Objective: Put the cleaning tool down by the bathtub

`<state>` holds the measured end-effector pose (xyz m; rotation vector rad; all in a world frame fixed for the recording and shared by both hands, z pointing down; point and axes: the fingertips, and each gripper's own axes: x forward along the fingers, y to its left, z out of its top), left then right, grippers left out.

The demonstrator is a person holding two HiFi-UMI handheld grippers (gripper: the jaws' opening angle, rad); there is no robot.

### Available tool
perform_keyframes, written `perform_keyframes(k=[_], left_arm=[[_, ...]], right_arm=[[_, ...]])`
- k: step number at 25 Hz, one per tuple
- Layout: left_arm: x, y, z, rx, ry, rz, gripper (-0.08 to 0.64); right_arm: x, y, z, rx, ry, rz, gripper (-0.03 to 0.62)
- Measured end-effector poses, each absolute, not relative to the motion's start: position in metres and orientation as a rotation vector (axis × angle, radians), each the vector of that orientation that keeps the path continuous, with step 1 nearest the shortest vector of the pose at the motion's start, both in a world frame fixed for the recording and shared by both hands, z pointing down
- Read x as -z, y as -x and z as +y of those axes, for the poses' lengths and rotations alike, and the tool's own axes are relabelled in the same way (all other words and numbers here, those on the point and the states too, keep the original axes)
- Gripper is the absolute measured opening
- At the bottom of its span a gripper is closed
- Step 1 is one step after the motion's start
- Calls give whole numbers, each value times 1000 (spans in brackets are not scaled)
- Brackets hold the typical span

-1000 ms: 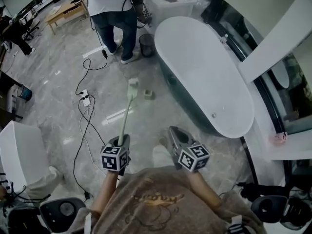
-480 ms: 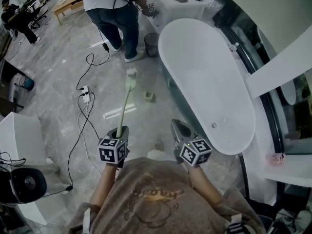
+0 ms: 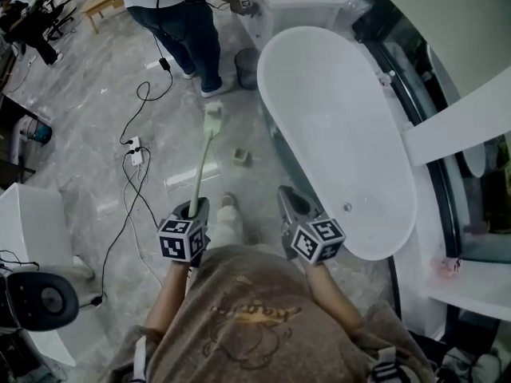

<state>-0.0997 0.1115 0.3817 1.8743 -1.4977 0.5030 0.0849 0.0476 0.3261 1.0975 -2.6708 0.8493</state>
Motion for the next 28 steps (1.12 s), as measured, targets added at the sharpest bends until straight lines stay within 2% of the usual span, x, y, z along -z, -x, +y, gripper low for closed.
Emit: perform_keyframes(k=[17, 28], left_arm=[[-404, 132, -10, -545, -1920, -1430, -2], [-459, 141, -65, -600, -1894, -1368, -2]], right_arm=[[-347, -45, -61, -861, -1156, -2619, -1], [-393, -25, -120, -865, -1159, -2567, 0]])
